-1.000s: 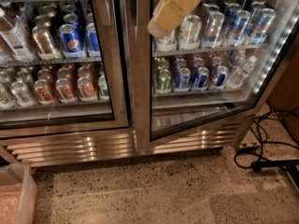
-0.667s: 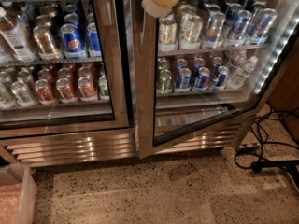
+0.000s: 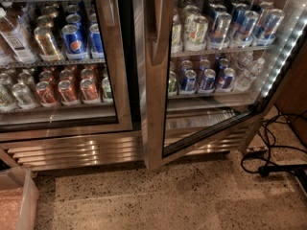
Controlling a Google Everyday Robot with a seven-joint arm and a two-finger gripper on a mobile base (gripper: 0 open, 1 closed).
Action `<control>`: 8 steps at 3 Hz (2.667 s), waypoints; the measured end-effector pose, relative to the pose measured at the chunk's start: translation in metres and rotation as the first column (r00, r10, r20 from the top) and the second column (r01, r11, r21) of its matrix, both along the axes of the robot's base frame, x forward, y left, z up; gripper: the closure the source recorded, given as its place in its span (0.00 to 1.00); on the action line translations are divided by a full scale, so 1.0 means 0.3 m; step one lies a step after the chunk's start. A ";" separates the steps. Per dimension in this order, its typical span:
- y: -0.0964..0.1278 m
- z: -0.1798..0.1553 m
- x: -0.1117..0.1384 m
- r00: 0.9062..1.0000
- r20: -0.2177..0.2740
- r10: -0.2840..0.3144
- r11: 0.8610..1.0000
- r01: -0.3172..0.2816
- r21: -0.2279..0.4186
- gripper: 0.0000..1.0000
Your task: Open right fridge door
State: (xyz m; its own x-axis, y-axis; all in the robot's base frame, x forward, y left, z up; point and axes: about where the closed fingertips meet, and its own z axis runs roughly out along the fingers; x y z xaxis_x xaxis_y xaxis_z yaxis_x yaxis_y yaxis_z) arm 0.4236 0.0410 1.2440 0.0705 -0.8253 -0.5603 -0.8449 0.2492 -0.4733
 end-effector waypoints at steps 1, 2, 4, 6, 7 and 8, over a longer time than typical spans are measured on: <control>0.000 0.000 0.000 1.000 0.000 -0.001 1.000 0.001 -0.001 0.00; 0.000 0.000 0.000 1.000 0.000 -0.001 1.000 0.001 -0.001 0.00; 0.000 0.000 0.000 1.000 0.000 -0.001 1.000 0.001 -0.001 0.00; 0.000 0.000 0.000 1.000 0.000 -0.001 1.000 0.001 -0.001 0.00; 0.000 0.000 0.000 1.000 0.000 -0.001 1.000 0.001 -0.001 0.00; 0.000 0.000 0.000 1.000 0.000 -0.001 1.000 0.001 -0.001 0.00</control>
Offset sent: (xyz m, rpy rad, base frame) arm -0.0396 -0.0394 0.1250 -0.8534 -0.0719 -0.4099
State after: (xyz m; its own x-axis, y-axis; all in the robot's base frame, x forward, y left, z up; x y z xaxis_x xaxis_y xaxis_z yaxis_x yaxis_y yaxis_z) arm 0.4236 0.0409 1.2439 0.0701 -0.8259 -0.5594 -0.8446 0.2492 -0.4738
